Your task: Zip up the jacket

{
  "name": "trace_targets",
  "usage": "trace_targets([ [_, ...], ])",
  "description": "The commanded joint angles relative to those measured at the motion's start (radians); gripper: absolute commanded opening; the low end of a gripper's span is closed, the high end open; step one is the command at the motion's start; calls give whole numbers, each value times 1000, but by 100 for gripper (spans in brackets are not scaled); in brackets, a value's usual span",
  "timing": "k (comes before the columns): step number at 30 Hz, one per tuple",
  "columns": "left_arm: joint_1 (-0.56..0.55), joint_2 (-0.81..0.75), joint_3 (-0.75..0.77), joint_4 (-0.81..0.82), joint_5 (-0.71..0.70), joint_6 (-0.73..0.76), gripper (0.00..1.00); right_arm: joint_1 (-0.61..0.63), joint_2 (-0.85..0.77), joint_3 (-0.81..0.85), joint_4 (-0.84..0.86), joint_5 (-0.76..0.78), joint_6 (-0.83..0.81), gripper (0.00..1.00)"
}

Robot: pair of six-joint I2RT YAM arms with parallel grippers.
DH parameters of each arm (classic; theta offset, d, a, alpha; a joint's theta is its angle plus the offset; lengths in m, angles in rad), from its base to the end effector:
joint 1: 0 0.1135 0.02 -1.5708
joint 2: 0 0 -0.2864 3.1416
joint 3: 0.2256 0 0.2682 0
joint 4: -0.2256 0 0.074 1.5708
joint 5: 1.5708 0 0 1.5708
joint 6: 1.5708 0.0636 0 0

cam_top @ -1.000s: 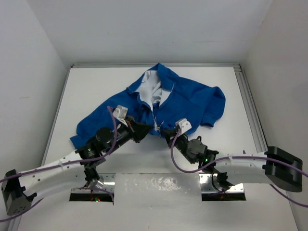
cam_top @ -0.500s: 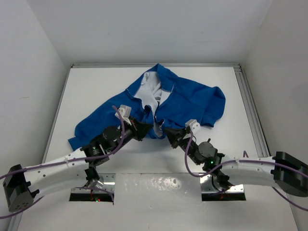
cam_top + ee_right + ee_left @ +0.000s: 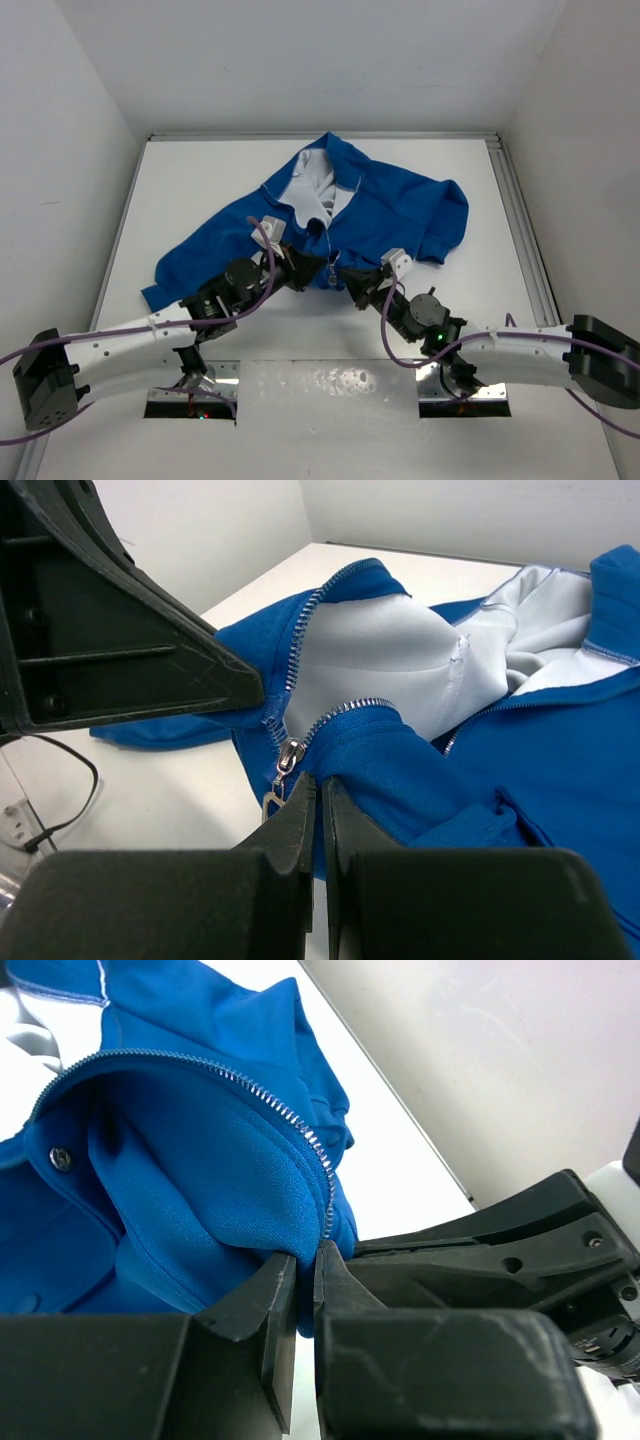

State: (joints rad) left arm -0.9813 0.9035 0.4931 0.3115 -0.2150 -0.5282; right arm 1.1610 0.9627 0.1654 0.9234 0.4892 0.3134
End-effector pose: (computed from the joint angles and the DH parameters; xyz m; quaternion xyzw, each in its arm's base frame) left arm 0.1457 -0.1935 0.2757 0.0953 0.7343 -0.3993 0.5407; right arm 0.1115 0.1817 0.2198 -0.0982 0.6594 0.3708 0.6465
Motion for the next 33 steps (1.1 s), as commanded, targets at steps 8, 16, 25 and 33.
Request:
trace_targets([
  [8,-8,18,16,107,46,-7,0,5,-16,45,40,-14,4,0],
  [16,-8,25,-11,155,58,-24,0,5,-58,23,31,-8,9,0],
  [25,-8,26,-14,159,78,-24,0,5,-87,17,5,-4,13,0],
  [33,-8,25,-16,153,103,-15,0,6,-79,22,9,-1,10,0],
])
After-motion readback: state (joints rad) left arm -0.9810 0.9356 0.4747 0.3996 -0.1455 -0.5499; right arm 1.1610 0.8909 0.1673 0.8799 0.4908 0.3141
